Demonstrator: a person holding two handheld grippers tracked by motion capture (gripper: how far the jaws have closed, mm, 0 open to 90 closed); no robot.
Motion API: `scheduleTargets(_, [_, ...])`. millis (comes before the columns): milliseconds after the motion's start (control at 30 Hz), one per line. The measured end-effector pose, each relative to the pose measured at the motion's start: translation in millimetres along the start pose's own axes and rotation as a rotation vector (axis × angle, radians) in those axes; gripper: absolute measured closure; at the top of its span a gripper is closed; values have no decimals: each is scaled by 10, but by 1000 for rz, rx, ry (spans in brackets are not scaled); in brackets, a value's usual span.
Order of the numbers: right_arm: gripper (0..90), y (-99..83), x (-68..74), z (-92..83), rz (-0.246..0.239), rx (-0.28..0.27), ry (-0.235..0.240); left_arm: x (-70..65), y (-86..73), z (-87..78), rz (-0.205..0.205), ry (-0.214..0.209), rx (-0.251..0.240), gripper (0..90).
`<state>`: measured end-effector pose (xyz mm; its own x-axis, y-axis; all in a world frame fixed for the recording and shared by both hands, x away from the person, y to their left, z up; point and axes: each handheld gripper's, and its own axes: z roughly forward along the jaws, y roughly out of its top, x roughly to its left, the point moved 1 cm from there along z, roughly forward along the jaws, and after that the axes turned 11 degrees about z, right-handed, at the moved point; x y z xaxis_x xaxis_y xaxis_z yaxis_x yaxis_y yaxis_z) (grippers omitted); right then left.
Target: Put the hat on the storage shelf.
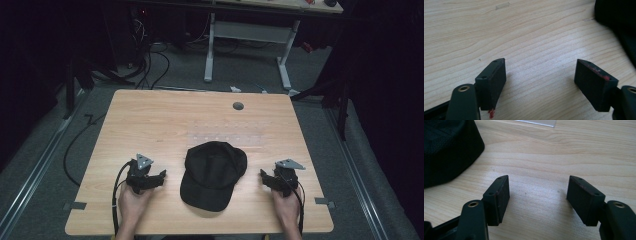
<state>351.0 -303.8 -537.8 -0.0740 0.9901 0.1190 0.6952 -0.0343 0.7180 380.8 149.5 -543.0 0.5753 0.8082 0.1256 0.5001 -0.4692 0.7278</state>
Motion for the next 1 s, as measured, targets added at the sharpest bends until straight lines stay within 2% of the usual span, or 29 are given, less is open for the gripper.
scheduleTargets(800, [346, 2, -11, -3, -14, 5, 14, 0, 0, -1, -1, 0, 0, 260])
scheduleTargets(1000, [412, 1, -7, -16, -17, 4, 16, 0, 0, -1, -2, 0, 0, 260])
